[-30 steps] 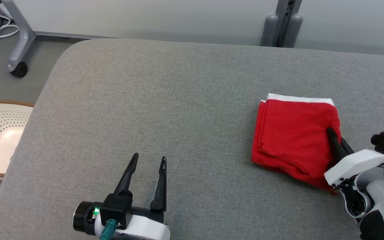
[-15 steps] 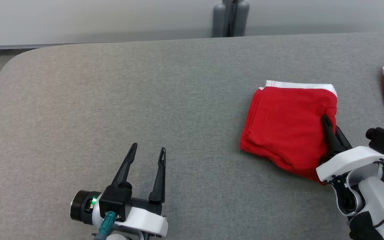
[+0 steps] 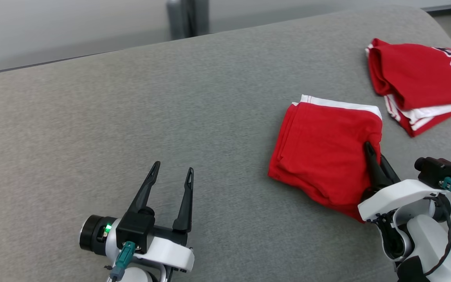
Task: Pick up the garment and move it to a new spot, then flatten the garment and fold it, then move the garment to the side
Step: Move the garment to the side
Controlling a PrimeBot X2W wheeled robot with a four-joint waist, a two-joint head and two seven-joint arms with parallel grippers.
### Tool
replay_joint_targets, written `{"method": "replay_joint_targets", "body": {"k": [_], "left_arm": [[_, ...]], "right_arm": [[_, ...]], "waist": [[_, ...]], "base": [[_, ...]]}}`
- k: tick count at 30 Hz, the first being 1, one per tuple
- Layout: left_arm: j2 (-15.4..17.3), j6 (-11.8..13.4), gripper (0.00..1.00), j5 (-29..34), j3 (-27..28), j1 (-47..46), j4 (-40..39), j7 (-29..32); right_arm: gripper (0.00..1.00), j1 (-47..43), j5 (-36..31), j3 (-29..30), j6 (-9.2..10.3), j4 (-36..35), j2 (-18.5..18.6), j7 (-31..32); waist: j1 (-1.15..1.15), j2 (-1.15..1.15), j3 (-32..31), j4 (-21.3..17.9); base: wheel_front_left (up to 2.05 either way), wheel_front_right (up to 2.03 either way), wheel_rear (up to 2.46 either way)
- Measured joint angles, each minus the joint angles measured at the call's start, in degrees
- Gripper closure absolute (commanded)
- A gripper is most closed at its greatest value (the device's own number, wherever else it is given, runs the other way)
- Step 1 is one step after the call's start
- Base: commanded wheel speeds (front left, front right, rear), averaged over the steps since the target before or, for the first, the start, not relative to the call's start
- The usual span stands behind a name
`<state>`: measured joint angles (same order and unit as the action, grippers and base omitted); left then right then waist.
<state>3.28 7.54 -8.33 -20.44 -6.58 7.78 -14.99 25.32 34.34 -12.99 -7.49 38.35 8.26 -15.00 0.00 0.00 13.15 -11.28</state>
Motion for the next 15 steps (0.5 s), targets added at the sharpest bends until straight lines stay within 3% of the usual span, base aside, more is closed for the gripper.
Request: {"method": "replay_joint_targets", "body": {"k": [7,15], "left_arm": [[0.07,-0.31,0.0,0.68,0.04,-1.07,0.29,0.0],[0.13,-0.51,0.0,0.98,0.25,-2.23,0.26,0.0]], "right_arm": [[1.0,-0.03,0.45,-0.88,0.0,-0.4,-0.11,0.0],[1.0,0.81,0.02,-1.78,0.0,-0.7,1.0,0.0]], "waist": [[0.0,0.0,0.75,-5.05],[0.0,0.0,2.43,-4.82]], "base": [[0.0,0.0,0.0],[0.0,0.0,0.0]]}}
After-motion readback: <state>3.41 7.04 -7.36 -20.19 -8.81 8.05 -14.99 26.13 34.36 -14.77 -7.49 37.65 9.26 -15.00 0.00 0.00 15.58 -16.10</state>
